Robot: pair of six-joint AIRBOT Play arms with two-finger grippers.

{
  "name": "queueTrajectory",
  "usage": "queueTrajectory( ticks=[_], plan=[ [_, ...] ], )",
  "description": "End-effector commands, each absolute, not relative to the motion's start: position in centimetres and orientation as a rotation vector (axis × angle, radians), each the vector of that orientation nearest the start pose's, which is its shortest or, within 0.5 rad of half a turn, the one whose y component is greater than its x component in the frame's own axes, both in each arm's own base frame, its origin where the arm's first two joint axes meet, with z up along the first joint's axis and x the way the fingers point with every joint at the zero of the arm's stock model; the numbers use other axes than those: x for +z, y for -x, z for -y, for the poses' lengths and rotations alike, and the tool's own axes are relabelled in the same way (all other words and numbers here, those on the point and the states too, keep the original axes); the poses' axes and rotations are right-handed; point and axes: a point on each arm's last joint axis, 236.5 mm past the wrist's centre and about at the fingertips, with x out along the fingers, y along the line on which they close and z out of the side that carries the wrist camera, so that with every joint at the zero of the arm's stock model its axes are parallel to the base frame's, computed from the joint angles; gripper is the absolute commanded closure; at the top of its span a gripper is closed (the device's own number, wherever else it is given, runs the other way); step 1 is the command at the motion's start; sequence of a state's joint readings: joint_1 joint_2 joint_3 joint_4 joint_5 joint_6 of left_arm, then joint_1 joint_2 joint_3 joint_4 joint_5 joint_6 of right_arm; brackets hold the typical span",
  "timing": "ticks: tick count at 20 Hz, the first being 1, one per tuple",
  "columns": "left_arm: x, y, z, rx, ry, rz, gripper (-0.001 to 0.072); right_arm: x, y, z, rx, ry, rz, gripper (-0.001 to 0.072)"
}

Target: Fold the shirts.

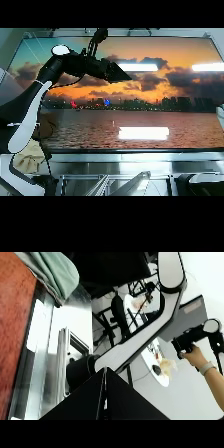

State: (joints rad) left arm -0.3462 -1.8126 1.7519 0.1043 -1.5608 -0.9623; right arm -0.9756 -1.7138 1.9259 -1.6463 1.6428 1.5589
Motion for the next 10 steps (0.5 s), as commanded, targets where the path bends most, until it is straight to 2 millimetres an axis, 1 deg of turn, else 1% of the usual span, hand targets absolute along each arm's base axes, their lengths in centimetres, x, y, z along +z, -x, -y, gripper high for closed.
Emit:
queueTrajectory(
  ticks=[1,3,4,6,7,8,9,10],
  plan=[
    [17.6,-32.6,37.6,-1.722,0.562,-1.049,0.069,4.2,-18.0,35.3,-0.945,-0.735,-1.63,0.0689],
    [17.7,-32.3,37.5,-1.738,0.557,-1.058,0.069,3.9,-18.2,34.8,-0.929,-0.753,-1.634,0.0689],
    [17.7,-32.2,37.4,-1.739,0.556,-1.059,0.069,3.8,-18.7,34.7,-0.91,-0.761,-1.616,0.0689],
    [17.7,-32.3,37.4,-1.737,0.557,-1.057,0.069,3.4,-20.9,34.8,-0.856,-0.776,-1.538,0.0689],
    [17.7,-32.4,37.4,-1.735,0.558,-1.056,0.069,3.5,-22.4,35.2,-0.828,-0.775,-1.47,0.0689],
    [17.7,-32.4,37.4,-1.735,0.557,-1.056,0.0689,3.8,-24.7,35.9,-0.793,-0.771,-1.365,0.0689],
    [17.7,-32.4,37.4,-1.735,0.558,-1.056,0.069,4.9,-27.9,36.6,-0.735,-0.762,-1.219,0.0689],
    [17.7,-32.4,37.4,-1.734,0.558,-1.056,0.069,6.6,-31.7,37.1,-0.648,-0.744,-1.062,0.0688]
  ],
)
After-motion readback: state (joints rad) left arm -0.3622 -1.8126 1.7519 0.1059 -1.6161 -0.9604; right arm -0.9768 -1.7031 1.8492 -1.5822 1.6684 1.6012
